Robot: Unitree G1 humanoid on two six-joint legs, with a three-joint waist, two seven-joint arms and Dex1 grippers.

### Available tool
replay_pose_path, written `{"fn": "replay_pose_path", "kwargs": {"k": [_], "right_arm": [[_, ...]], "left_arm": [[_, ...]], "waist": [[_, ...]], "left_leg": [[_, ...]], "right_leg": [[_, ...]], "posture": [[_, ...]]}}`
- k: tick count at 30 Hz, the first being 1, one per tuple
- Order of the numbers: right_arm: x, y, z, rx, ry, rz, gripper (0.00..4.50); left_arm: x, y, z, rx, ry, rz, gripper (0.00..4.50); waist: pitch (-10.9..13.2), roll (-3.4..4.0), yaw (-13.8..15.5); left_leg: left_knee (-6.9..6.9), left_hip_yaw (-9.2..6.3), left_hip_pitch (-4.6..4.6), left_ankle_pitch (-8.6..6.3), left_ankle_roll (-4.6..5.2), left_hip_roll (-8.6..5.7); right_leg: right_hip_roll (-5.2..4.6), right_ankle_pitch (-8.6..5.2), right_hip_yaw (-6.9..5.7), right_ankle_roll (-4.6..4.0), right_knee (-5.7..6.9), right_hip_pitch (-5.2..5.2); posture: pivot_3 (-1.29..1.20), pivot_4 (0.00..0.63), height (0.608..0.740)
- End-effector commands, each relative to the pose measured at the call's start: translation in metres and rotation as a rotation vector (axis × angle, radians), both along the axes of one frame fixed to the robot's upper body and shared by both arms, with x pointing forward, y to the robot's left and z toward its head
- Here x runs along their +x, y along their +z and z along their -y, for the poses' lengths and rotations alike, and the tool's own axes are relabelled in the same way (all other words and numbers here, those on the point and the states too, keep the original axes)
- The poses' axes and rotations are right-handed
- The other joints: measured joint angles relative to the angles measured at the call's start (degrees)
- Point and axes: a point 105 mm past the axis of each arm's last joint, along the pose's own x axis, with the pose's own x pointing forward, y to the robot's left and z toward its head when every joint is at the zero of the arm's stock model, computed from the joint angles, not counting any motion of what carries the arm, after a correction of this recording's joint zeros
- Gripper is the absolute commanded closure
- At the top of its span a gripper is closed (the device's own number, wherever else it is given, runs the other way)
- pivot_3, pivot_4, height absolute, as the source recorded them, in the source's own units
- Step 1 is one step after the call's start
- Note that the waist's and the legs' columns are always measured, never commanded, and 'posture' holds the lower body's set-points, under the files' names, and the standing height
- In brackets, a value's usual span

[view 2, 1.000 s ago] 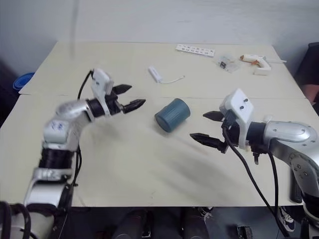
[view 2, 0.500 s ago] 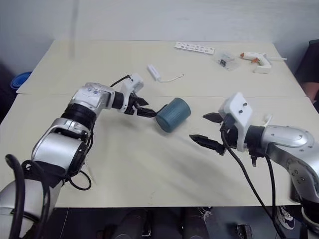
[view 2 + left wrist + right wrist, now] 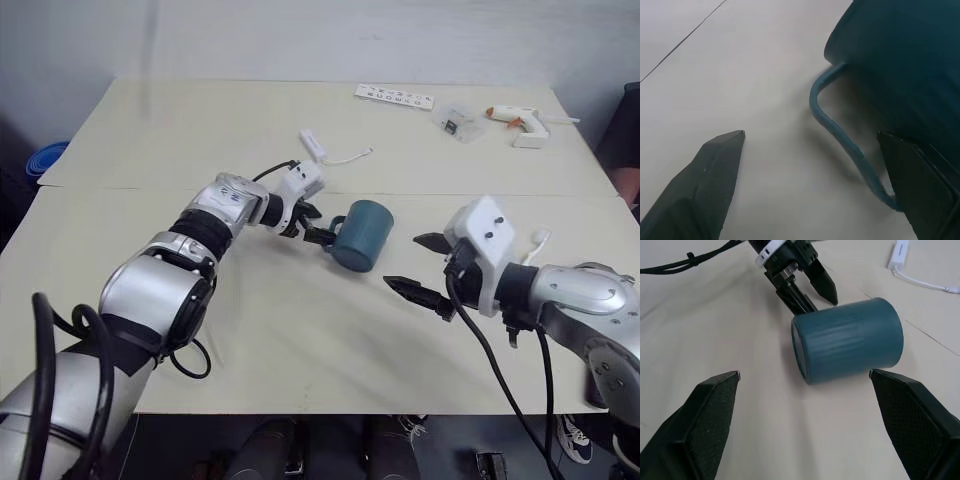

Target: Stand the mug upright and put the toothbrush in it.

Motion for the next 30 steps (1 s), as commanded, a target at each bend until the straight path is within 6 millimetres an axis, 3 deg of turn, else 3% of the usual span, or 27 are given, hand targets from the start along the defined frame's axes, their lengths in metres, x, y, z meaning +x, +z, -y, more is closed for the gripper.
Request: {"fn": "replay_pose_path", "kwargs": {"k": [1,15,20,22,26,30], "right_arm": [[-0.007,0.009,-0.002,-0.005,0.008,0.042,0.17],[-0.005,0.009,-0.003,-0.01,0.02,0.044,0.17],[-0.004,0.009,-0.003,-0.012,0.022,0.044,0.17],[-0.004,0.009,-0.003,-0.013,0.02,0.044,0.17],[-0.004,0.009,-0.003,-0.014,0.02,0.043,0.17],[-0.005,0.009,-0.002,-0.018,0.018,0.042,0.17]], "left_arm": [[0.0,0.01,0.006,-0.006,0.006,-0.004,0.39],[-0.001,0.004,-0.001,-0.008,0.036,-0.059,4.35],[-0.001,0.006,-0.002,-0.033,0.049,-0.063,4.48],[0.005,0.024,0.001,-0.139,0.081,-0.028,4.48],[0.017,0.058,0.003,-0.293,0.124,0.134,4.48],[0.016,0.07,0.001,-0.317,0.067,0.385,4.48]], "waist": [[0.0,0.0,0.0],[0.0,0.0,-0.1],[0.0,0.0,-0.1],[0.0,-0.01,-0.1],[0.0,-0.01,-0.1],[0.0,0.0,0.0]], "left_leg": [[0.0,0.0,0.0,0.0,0.0,0.0],[0.06,0.01,0.01,0.0,0.0,0.0],[0.11,0.01,0.02,0.0,0.0,0.0],[0.11,0.01,0.02,0.0,0.0,0.0],[0.14,0.0,0.01,0.0,0.0,0.01],[0.16,0.0,0.0,0.0,0.0,-0.01]], "right_leg": [[0.0,0.0,0.0,0.0,0.01,0.0],[0.0,0.0,0.02,0.0,0.08,-0.01],[0.0,0.0,0.04,0.0,0.14,-0.01],[0.0,0.0,0.04,0.0,0.14,-0.01],[-0.03,0.0,0.07,0.0,0.17,-0.03],[-0.06,0.01,0.06,0.01,0.18,-0.03]], "posture": [[0.0,0.15,0.74],[0.0,0.15,0.74],[0.0,0.15,0.74],[0.0,0.15,0.74],[0.0,0.15,0.74],[0.0,0.15,0.74]]}}
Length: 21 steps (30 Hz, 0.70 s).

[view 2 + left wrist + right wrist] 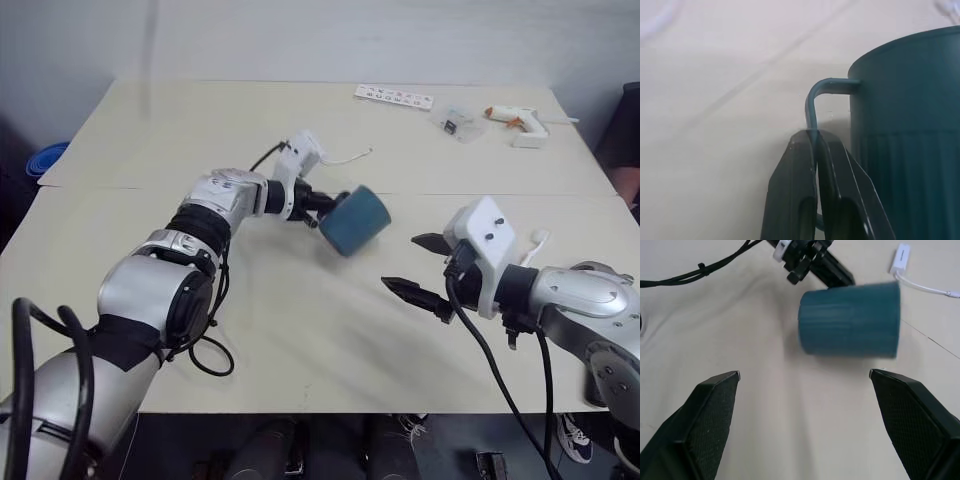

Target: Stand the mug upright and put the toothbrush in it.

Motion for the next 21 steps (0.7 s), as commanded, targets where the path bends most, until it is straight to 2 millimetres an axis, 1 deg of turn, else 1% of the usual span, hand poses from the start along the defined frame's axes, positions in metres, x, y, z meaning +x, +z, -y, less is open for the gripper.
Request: {"fn": "replay_pose_path", "kwargs": {"k": [1,2,3,5,7,9,11,13,16,21], "right_arm": [[-0.002,0.009,0.002,-0.025,0.001,0.044,0.17],[-0.002,0.009,0.002,-0.026,0.0,0.045,0.17],[-0.002,0.009,0.003,-0.027,0.0,0.045,0.17],[-0.002,0.01,0.004,-0.029,-0.001,0.046,0.17],[-0.001,0.01,0.004,-0.031,-0.001,0.047,0.17],[-0.002,0.01,0.002,-0.031,0.007,0.046,0.17],[-0.003,0.011,0.001,-0.029,0.015,0.043,0.17],[-0.004,0.01,0.0,-0.028,0.028,0.037,0.17],[-0.006,0.009,0.0,-0.03,0.04,0.026,0.17],[-0.006,0.007,0.0,-0.028,0.04,0.021,0.17]], "left_arm": [[-0.002,0.031,0.0,-0.073,-0.003,0.339,4.48],[-0.004,0.03,-0.003,-0.129,0.032,0.369,4.48],[-0.008,0.024,-0.004,-0.159,0.045,0.383,4.48],[-0.018,0.006,-0.004,-0.227,0.075,0.376,4.48],[-0.026,-0.003,-0.007,-0.289,0.119,0.411,4.48],[-0.029,-0.012,-0.012,-0.291,0.173,0.455,4.48],[-0.033,-0.022,-0.014,-0.3,0.215,0.461,4.48],[-0.04,-0.025,-0.016,-0.32,0.234,0.485,4.48],[-0.048,-0.028,-0.015,-0.315,0.224,0.499,4.48],[-0.056,-0.04,-0.018,-0.28,0.216,0.478,4.48]], "waist": [[0.0,0.01,-0.1],[0.0,0.06,-0.1],[0.0,0.06,-0.1],[0.0,0.06,-0.1],[0.0,0.06,0.0],[0.0,0.06,0.1],[0.0,0.05,0.2],[0.0,0.06,0.1],[0.0,0.06,0.3],[0.0,0.06,0.3]], "left_leg": [[-0.01,0.01,0.01,0.0,0.0,0.0],[-0.03,0.01,0.03,0.0,0.0,0.01],[-0.03,0.04,0.1,0.0,-0.01,0.01],[-0.01,0.01,0.07,0.0,-0.03,0.03],[0.03,0.02,0.06,0.01,-0.03,0.03],[0.12,0.01,0.02,0.0,-0.02,0.03],[0.18,0.0,0.02,0.0,-0.02,0.03],[0.19,0.01,0.05,0.0,0.0,0.02],[0.18,0.0,0.08,-0.01,0.01,0.03],[0.19,0.0,0.09,-0.02,0.02,0.02]], "right_leg": [[0.0,0.0,0.02,0.0,0.01,0.0],[0.0,0.0,0.03,0.0,0.0,0.0],[-0.03,0.0,0.08,0.0,0.04,0.02],[-0.03,0.01,0.06,-0.01,0.03,0.01],[-0.02,0.01,0.07,-0.01,0.06,0.02],[-0.02,0.01,0.06,-0.01,0.06,0.02],[-0.03,0.03,0.06,0.01,0.08,0.03],[-0.04,0.05,0.1,0.02,0.07,0.07],[-0.06,0.05,0.08,0.02,0.06,0.09],[-0.05,0.05,0.07,0.02,0.06,0.12]], "posture": [[0.0,0.15,0.74],[0.0,0.15,0.74],[0.0,0.15,0.74],[0.0,0.15,0.74],[0.0,0.15,0.74],[0.0,0.15,0.74],[0.0,0.15,0.74],[0.0,0.15,0.74],[0.0,0.15,0.74],[0.0,0.15,0.74]]}}
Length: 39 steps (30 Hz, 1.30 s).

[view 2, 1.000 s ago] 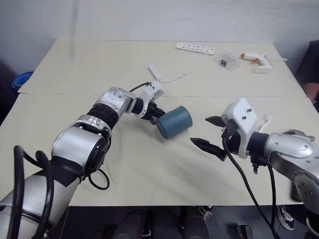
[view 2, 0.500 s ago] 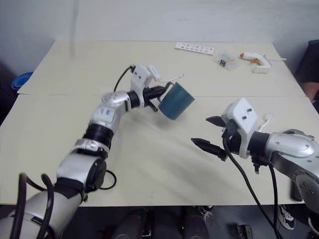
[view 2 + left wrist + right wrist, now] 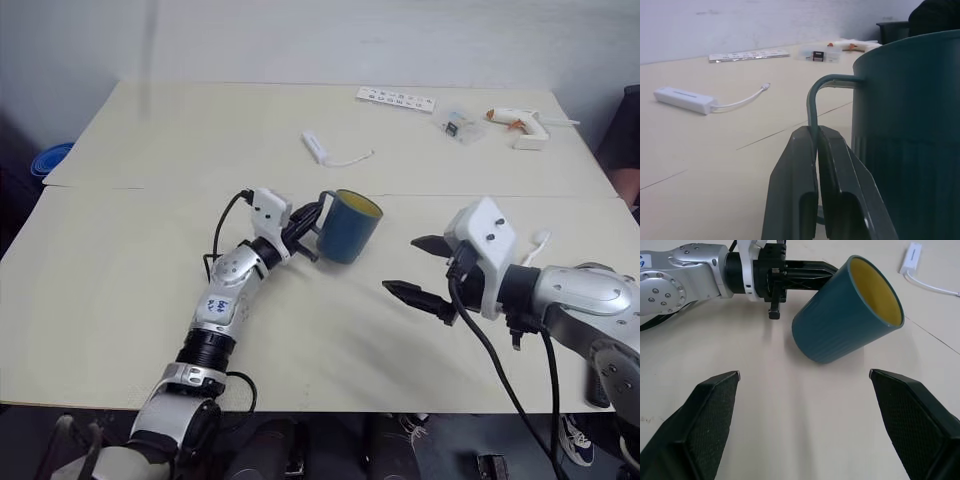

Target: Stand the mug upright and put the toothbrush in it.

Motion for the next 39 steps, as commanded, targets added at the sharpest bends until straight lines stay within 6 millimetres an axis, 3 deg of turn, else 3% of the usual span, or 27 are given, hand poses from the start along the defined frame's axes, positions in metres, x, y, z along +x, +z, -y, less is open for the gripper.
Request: {"fn": "replay_pose_path", "kwargs": {"k": [1,2,5,13,17,23,25,28,31,36,39], "right_arm": [[-0.004,0.007,-0.002,-0.015,0.017,0.04,0.17],[-0.003,0.007,-0.002,-0.014,0.018,0.039,0.17],[-0.003,0.007,-0.002,-0.014,0.018,0.037,0.17],[-0.001,0.006,-0.002,-0.015,0.023,0.031,0.17],[0.002,0.005,0.003,-0.019,0.003,0.025,0.17],[0.005,-0.003,0.016,-0.033,-0.058,-0.002,0.17],[0.006,-0.003,0.025,-0.027,-0.105,-0.006,0.17],[0.009,-0.002,0.041,-0.024,-0.187,-0.005,0.17],[0.018,0.001,0.065,-0.022,-0.32,0.011,0.17],[0.035,-0.001,0.117,-0.024,-0.614,0.026,0.17],[0.04,-0.011,0.14,-0.014,-0.75,-0.008,0.17]], "left_arm": [[-0.008,0.005,0.0,0.025,-0.019,0.037,4.48],[-0.01,0.002,-0.001,0.035,-0.022,0.034,4.48],[-0.011,-0.002,-0.006,0.036,-0.021,0.002,3.82],[-0.024,-0.004,-0.017,0.048,-0.039,-0.049,1.44],[-0.035,0.017,-0.047,0.132,-0.057,-0.033,0.28],[-0.025,0.064,-0.105,0.239,0.065,0.034,0.28],[-0.034,0.075,-0.115,0.284,-0.033,-0.027,0.28],[-0.075,0.088,-0.11,0.272,-0.344,-0.198,0.28],[-0.119,0.107,-0.107,0.266,-0.591,-0.247,0.28],[-0.152,0.103,-0.106,0.305,-0.738,-0.318,0.28],[-0.159,0.093,-0.099,0.341,-0.759,-0.327,0.28]], "waist": [[0.0,0.0,-0.1],[0.0,0.0,-0.1],[0.0,0.0,-0.1],[0.0,0.0,-0.3],[0.0,0.01,-0.6],[0.0,0.03,-0.3],[0.0,0.02,-0.3],[0.0,0.03,-0.6],[0.0,0.03,-0.7],[0.0,0.04,-0.7],[0.0,0.04,-0.6]], "left_leg": [[0.0,0.0,0.0,0.0,0.0,0.0],[0.0,0.0,0.0,0.0,0.0,0.0],[0.0,0.0,0.0,0.0,0.0,0.0],[-0.01,-0.02,0.0,-0.01,0.01,0.01],[-0.02,-0.04,0.01,-0.01,0.01,0.05],[0.0,-0.07,0.02,-0.01,0.0,0.03],[0.02,-0.11,-0.01,-0.01,0.01,0.02],[-0.06,-0.09,0.0,-0.02,0.01,0.03],[-0.07,-0.09,0.01,-0.03,0.0,0.04],[-0.05,-0.11,0.16,-0.01,-0.03,0.06],[-0.05,-0.11,0.17,-0.01,-0.03,0.04]], "right_leg": [[0.0,0.0,0.01,0.0,0.0,0.0],[0.0,0.0,0.01,0.0,0.0,0.0],[0.01,0.0,0.0,0.0,0.0,0.0],[-0.01,0.0,0.0,0.0,-0.01,0.02],[0.0,0.0,0.02,0.0,0.0,0.01],[-0.01,0.0,-0.02,-0.01,-0.03,0.06],[0.0,0.0,-0.07,-0.01,-0.05,0.07],[0.03,-0.01,-0.04,-0.01,-0.09,0.07],[0.03,-0.01,-0.02,-0.01,-0.14,0.07],[0.05,-0.03,0.34,-0.05,-0.12,0.23],[0.05,-0.03,0.48,-0.05,-0.12,0.24]], "posture": [[0.0,0.15,0.74],[0.0,0.15,0.74],[0.0,0.15,0.74],[0.0,0.15,0.74],[0.0,0.15,0.74],[0.0,0.15,0.74],[0.0,0.15,0.74],[0.0,0.15,0.74],[0.0,0.15,0.74],[0.0,0.15,0.74],[0.0,0.15,0.74]]}}
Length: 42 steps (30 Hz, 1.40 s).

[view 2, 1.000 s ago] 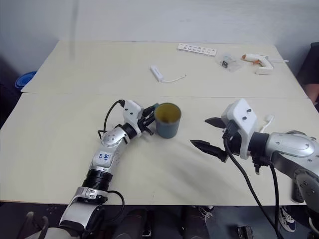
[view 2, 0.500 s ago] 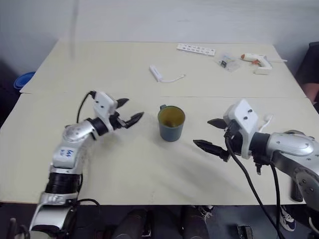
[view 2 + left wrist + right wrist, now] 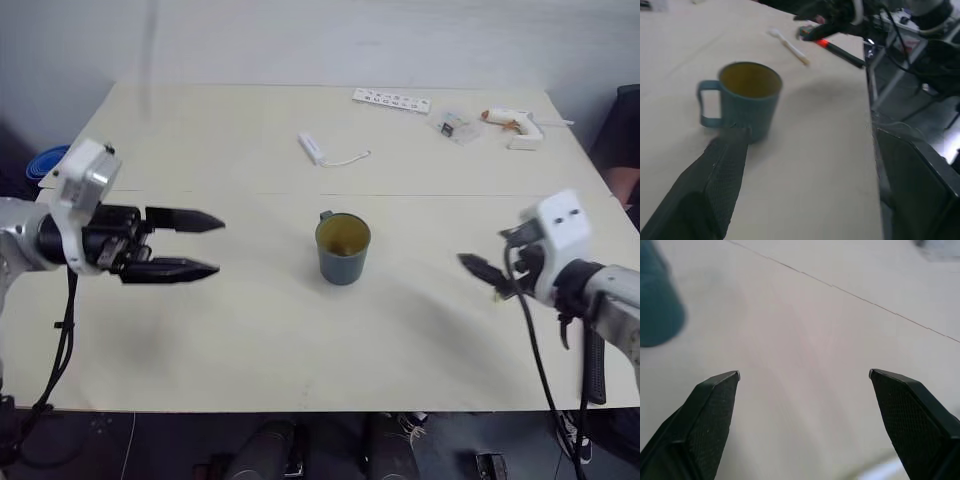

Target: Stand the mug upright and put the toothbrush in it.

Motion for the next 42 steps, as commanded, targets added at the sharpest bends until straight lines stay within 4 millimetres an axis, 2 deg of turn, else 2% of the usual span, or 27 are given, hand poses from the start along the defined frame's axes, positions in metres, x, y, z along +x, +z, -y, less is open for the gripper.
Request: {"fn": "replay_pose_path", "kwargs": {"k": [1,5,8,11,15,21,27,30,40,41,42], "right_arm": [[0.005,-0.005,0.029,0.001,-0.178,0.001,0.17],[0.009,-0.027,0.047,0.06,-0.325,-0.065,0.17],[0.015,-0.038,0.047,0.142,-0.379,-0.088,0.17],[0.03,-0.048,0.047,0.245,-0.455,-0.08,0.17],[0.05,-0.05,0.05,0.355,-0.532,-0.057,0.17],[0.066,-0.061,0.075,0.345,-0.697,-0.042,0.17],[0.075,-0.071,0.068,0.407,-0.678,-0.074,0.17],[0.077,-0.073,0.065,0.426,-0.663,-0.074,0.74],[0.079,-0.076,0.056,0.406,-0.626,-0.082,4.02],[0.079,-0.073,0.056,0.376,-0.616,-0.069,4.3],[0.081,-0.067,0.052,0.357,-0.589,-0.043,4.32]], "left_arm": [[-0.013,-0.001,0.011,0.022,-0.058,0.038,0.28],[-0.013,-0.004,0.016,0.016,-0.059,0.05,0.28],[-0.01,-0.004,0.018,0.016,-0.048,0.063,0.28],[-0.008,-0.004,0.021,0.01,-0.052,0.073,0.28],[-0.007,0.0,0.025,-0.003,-0.058,0.083,0.28],[-0.005,0.009,0.028,-0.016,-0.057,0.111,0.28],[-0.006,0.009,0.028,-0.013,-0.055,0.117,0.28],[-0.007,0.008,0.028,-0.008,-0.057,0.111,0.25],[-0.006,0.006,0.029,-0.004,-0.055,0.121,0.25],[-0.006,0.006,0.029,-0.006,-0.052,0.12,0.25],[-0.006,0.005,0.029,-0.007,-0.048,0.12,0.25]], "waist": [[0.0,0.0,0.0],[0.0,0.0,-0.1],[0.0,0.03,-0.2],[0.0,0.05,-0.6],[0.0,0.11,-1.2],[0.0,0.13,-1.4],[0.0,0.14,-1.7],[0.0,0.13,-1.7],[0.0,0.14,-1.7],[0.0,0.14,-1.7],[0.0,0.14,-1.8]], "left_leg": [[0.0,0.0,0.0,0.0,0.0,0.01],[0.0,0.03,0.0,0.0,0.0,0.01],[-0.01,0.04,0.02,0.0,0.0,0.02],[-0.05,0.04,0.03,0.0,-0.01,0.03],[-0.06,0.05,0.02,0.01,-0.02,0.03],[-0.14,0.03,0.0,0.01,-0.02,0.0],[-0.19,0.05,0.04,0.03,-0.05,0.03],[-0.19,0.05,0.04,0.03,-0.06,0.05],[-0.2,0.05,0.05,0.04,-0.07,0.06],[-0.2,0.05,0.05,0.04,-0.07,0.06],[-0.2,0.05,0.05,0.04,-0.07,0.06]], "right_leg": [[0.0,0.0,0.01,-0.01,0.0,0.0],[0.01,-0.01,0.05,-0.02,0.02,0.0],[0.04,-0.01,0.07,-0.02,0.04,-0.01],[0.08,-0.02,0.08,-0.03,0.03,-0.02],[0.08,-0.02,0.09,-0.03,0.04,-0.02],[0.08,-0.02,0.07,-0.03,-0.02,-0.03],[0.11,-0.02,0.1,-0.03,-0.02,-0.03],[0.12,-0.02,0.11,-0.03,-0.02,-0.03],[0.12,-0.02,0.12,-0.03,-0.02,-0.03],[0.12,-0.02,0.13,-0.03,-0.02,-0.03],[0.12,-0.02,0.13,-0.03,-0.02,-0.03]], "posture": [[0.0,0.15,0.74],[0.0,0.15,0.74],[0.0,0.15,0.74],[0.0,0.15,0.74],[0.0,0.15,0.74],[0.0,0.15,0.74],[0.0,0.15,0.74],[0.0,0.15,0.74],[0.0,0.15,0.74],[0.0,0.15,0.74],[0.0,0.15,0.74]]}}
